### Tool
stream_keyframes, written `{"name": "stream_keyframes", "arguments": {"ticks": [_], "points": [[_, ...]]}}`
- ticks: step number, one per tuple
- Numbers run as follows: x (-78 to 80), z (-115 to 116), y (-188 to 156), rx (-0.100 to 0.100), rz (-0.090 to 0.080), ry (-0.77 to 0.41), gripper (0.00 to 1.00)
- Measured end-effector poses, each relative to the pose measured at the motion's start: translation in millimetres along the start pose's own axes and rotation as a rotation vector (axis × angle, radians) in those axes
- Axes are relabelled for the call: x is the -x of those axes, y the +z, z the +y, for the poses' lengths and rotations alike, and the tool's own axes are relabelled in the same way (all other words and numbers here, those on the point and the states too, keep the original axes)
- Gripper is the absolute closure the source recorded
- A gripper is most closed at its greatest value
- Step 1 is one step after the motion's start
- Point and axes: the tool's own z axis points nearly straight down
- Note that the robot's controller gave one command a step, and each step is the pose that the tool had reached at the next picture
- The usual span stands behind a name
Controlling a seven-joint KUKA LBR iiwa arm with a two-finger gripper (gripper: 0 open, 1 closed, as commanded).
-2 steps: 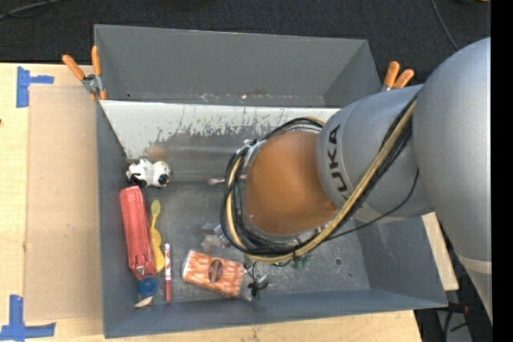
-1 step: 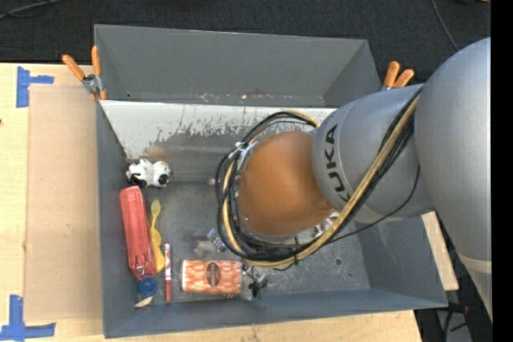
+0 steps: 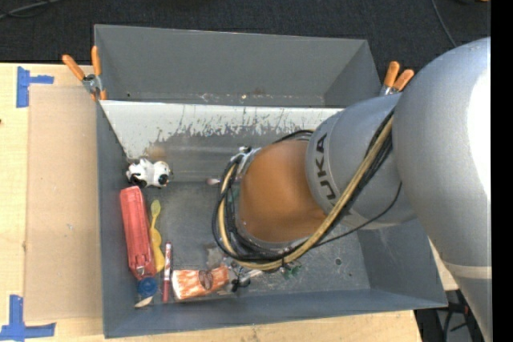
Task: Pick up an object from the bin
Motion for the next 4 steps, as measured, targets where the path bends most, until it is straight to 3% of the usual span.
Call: {"name": "stream_keyframes", "arguments": {"ticks": [1, 2, 3, 4], "points": [[0.0, 0, 0, 0.0, 0.0, 0.0, 1.0], [-4.3, -2, -75, 0.002, 0.006, -0.008, 1.0], [-0.9, 7, -112, 0.003, 0.009, -0.045, 1.0], [16.0, 11, -108, 0.002, 0.004, -0.169, 1.0]]}}
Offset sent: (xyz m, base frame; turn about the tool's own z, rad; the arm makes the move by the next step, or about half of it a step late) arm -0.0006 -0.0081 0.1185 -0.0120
